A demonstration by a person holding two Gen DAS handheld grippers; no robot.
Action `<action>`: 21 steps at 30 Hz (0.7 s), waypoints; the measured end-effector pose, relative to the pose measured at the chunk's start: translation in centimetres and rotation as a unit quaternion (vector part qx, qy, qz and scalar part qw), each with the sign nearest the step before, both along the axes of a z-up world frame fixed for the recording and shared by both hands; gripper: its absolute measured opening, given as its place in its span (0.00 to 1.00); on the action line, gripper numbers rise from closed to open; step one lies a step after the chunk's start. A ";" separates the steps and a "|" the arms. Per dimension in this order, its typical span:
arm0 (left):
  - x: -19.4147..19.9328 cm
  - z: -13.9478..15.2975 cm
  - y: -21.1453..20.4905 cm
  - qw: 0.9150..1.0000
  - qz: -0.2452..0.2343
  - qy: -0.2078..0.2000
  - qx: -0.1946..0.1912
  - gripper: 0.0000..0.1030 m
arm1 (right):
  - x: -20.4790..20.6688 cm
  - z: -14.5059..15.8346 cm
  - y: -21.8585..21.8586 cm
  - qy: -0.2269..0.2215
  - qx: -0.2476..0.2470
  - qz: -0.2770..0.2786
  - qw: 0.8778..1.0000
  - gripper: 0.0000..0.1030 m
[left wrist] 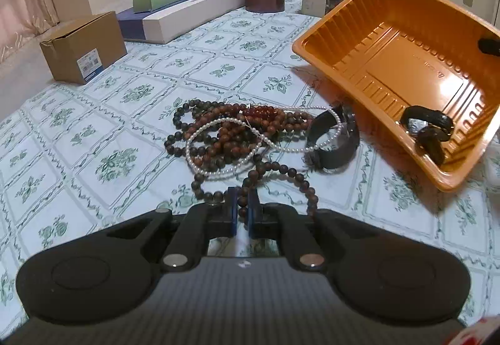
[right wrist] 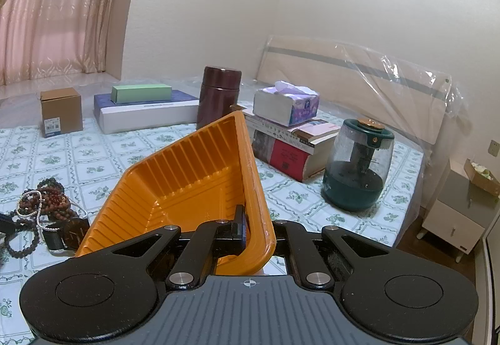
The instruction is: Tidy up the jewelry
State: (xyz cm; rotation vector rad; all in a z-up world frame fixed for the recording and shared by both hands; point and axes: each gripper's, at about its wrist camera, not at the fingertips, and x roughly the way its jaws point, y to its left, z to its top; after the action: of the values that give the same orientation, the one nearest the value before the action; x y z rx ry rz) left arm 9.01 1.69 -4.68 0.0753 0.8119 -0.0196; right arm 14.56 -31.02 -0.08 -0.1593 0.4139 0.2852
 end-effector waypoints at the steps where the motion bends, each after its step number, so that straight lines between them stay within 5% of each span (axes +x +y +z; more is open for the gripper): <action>1: -0.3 0.1 0.1 1.000 0.000 0.002 -0.006 0.05 | 0.0 0.0 0.0 0.000 0.000 0.000 1.000 0.06; 21: -0.4 6.5 -2.0 0.996 -0.042 -0.071 -0.040 0.05 | 0.0 0.0 0.0 0.000 0.000 0.000 1.000 0.06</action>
State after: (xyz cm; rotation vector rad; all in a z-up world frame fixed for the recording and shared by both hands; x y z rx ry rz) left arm 8.58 -0.28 1.86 0.0350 0.6654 -0.1248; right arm 14.54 -31.00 -0.10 -0.1604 0.4133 0.2851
